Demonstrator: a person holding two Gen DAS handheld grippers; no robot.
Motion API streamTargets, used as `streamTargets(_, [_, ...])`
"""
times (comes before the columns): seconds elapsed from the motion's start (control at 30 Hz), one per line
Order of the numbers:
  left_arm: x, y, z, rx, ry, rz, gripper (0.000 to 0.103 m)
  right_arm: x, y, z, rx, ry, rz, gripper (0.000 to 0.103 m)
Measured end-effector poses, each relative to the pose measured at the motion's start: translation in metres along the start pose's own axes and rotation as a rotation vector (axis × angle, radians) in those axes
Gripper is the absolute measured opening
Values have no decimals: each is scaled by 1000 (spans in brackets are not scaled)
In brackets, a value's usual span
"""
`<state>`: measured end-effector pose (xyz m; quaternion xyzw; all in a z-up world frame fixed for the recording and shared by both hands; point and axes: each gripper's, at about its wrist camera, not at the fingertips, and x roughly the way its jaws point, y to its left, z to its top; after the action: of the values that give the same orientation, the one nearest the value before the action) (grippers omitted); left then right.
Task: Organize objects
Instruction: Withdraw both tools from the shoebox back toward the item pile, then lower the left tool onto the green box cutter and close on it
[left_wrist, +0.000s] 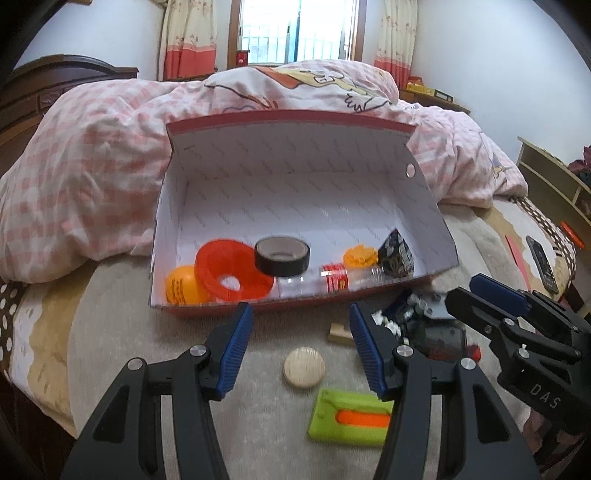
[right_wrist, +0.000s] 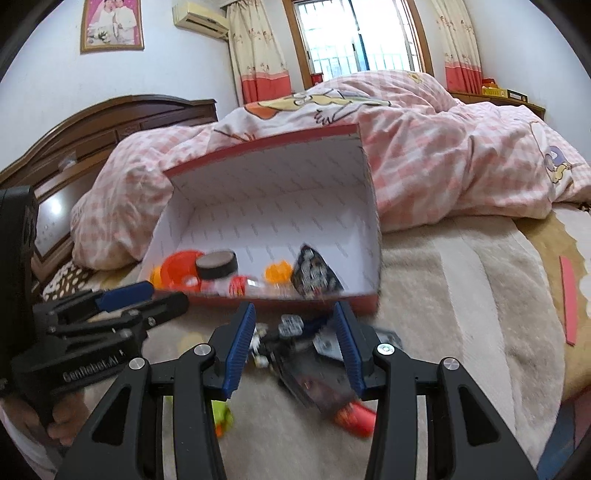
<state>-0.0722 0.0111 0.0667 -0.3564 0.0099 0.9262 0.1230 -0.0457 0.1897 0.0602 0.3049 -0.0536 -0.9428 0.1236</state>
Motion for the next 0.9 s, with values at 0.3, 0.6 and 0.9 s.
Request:
streamTargets(0.3, [-1, -4, -22, 7, 66, -59, 55, -13, -9, -26, -32, 58, -32, 45])
streamTargets(0.6, [-1, -10, -42, 24, 142, -150, 56, -17, -19, -39, -14, 87, -48, 45])
streamTargets(0.9, [6, -28, -53, 98, 194, -190, 71, -19, -15, -41, -37, 86, -43, 45])
